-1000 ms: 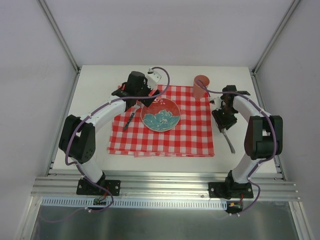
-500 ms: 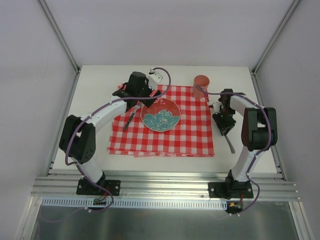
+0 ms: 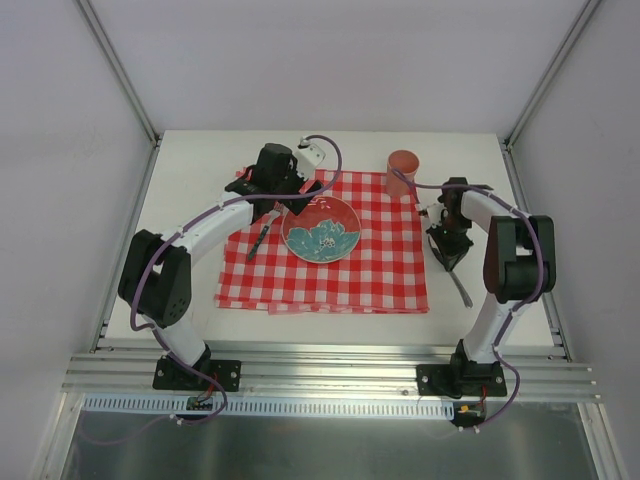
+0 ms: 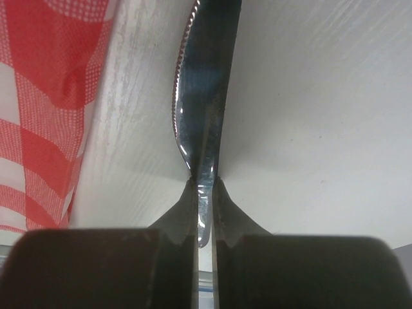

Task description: Set the dinner table for one person

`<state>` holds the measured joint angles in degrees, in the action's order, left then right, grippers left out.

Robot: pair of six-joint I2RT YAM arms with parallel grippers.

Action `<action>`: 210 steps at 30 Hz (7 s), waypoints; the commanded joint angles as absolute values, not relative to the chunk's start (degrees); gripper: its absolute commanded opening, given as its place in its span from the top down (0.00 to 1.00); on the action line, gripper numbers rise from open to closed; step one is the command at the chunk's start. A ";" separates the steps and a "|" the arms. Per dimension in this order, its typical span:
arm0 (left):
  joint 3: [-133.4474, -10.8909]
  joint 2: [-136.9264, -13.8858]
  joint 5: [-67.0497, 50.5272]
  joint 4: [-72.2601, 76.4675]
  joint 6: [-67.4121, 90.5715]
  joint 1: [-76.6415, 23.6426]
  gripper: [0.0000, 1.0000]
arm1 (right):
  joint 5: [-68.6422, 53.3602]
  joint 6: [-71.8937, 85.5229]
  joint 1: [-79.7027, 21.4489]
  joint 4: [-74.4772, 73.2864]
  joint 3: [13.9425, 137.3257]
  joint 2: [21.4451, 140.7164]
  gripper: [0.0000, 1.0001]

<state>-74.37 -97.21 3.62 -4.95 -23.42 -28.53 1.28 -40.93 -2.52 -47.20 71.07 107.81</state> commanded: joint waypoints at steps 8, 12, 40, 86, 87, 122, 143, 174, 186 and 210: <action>-75.41 -97.56 3.34 -3.08 -22.76 -28.92 0.01 | -1.32 -39.46 -2.11 -52.38 72.24 99.32 1.00; -75.59 -97.73 3.34 -2.81 -22.68 -29.00 0.01 | -0.88 -39.37 -2.11 -52.21 71.90 99.58 0.99; -75.06 -96.59 3.78 -2.81 -23.47 -29.18 0.01 | 1.23 -39.99 -1.85 -50.63 64.07 105.56 1.00; -68.29 -91.67 3.25 -3.25 -23.12 -29.18 0.01 | 0.79 -35.33 -2.02 -49.48 63.28 96.95 0.83; -68.29 -91.76 3.16 -3.25 -22.94 -29.18 0.01 | 1.31 -35.07 -2.11 -49.66 63.19 96.51 0.72; -68.38 -91.67 2.90 -2.99 -22.68 -29.18 0.01 | 4.40 -33.93 -7.12 -45.79 54.75 96.51 1.00; -66.53 -89.82 2.99 -2.90 -23.64 -29.18 0.01 | -30.57 -31.81 13.44 -58.35 67.58 111.00 1.00; -69.87 -93.08 2.99 -2.81 -23.73 -29.88 0.01 | -23.92 -28.66 13.38 -58.37 70.84 113.56 0.52; -69.87 -91.67 3.78 -2.81 -25.05 -30.06 0.01 | 5.53 -26.89 -8.08 -51.94 66.88 109.67 0.57; -70.75 -92.28 3.16 -1.85 -24.08 -29.09 0.01 | 5.90 -28.65 -4.49 -52.56 65.22 107.15 0.99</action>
